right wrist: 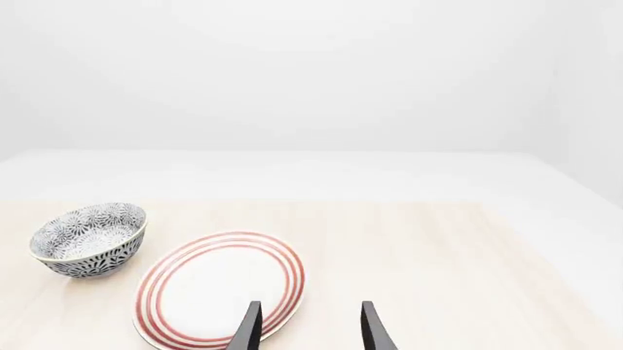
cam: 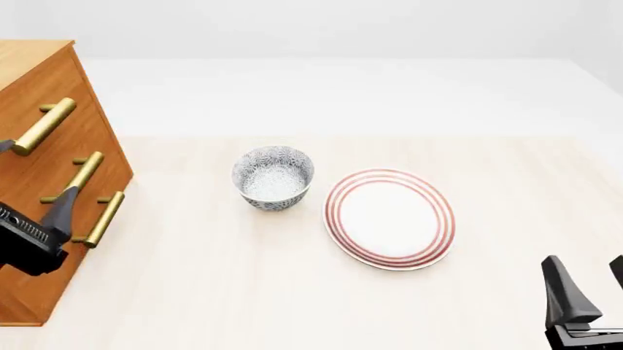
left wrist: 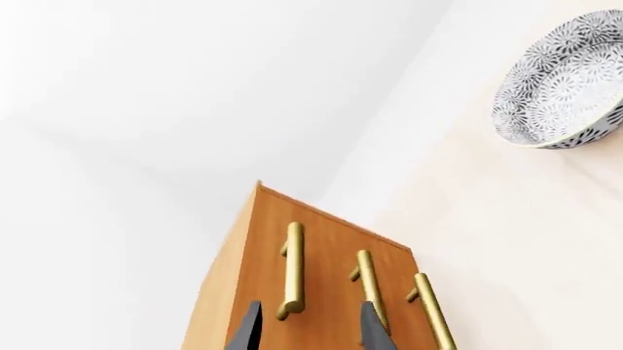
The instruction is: Open the top drawer of the cabinet.
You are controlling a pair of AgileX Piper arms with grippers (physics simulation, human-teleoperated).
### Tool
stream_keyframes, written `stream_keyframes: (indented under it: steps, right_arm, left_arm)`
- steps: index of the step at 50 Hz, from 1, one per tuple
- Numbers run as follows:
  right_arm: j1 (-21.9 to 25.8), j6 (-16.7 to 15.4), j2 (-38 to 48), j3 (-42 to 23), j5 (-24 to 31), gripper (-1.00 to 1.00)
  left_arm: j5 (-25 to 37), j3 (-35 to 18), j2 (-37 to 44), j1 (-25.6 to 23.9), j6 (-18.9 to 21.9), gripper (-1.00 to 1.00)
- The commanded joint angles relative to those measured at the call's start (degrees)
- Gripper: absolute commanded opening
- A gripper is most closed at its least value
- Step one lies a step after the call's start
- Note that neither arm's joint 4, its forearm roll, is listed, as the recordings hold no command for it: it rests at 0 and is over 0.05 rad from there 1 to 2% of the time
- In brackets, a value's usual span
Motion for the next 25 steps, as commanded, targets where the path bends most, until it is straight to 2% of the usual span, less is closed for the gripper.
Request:
stream_keyframes:
  steps: [1, 8, 12, 14, 18, 22, 25]
  right_arm:
    - [0.0, 0.0, 0.0, 0.0, 0.0, 1.00]
    - [0.0, 0.0, 0.0, 0.0, 0.0, 1.00]
    - [0.0, 0.0, 0.0, 0.0, 0.0, 1.00]
    - [0.0, 0.0, 0.0, 0.0, 0.0, 1.00]
    - [0.0, 0.0, 0.0, 0.0, 0.0, 1.00]
    - [0.0, 0.0, 0.0, 0.0, 0.0, 1.00]
    - [0.0, 0.0, 0.0, 0.0, 0.0, 1.00]
  left_arm:
    - [-2.8, -0.7, 2.5, 0.5, 5.7, 1.00]
    - [-4.0, -1.3, 4.0, 0.1, 7.5, 1.00]
    - [-7.4, 0.8, 5.2, 0.4, 11.5, 1.00]
    - [-7.3, 0.1, 5.7, -0.3, 11.1, 1.00]
    - [-11.3, 2.5, 7.1, 0.1, 15.0, 1.00]
    - [-12.5, 2.3, 8.0, -0.1, 15.7, 1.00]
    - [-15.2, 3.7, 8.9, 0.9, 18.1, 1.00]
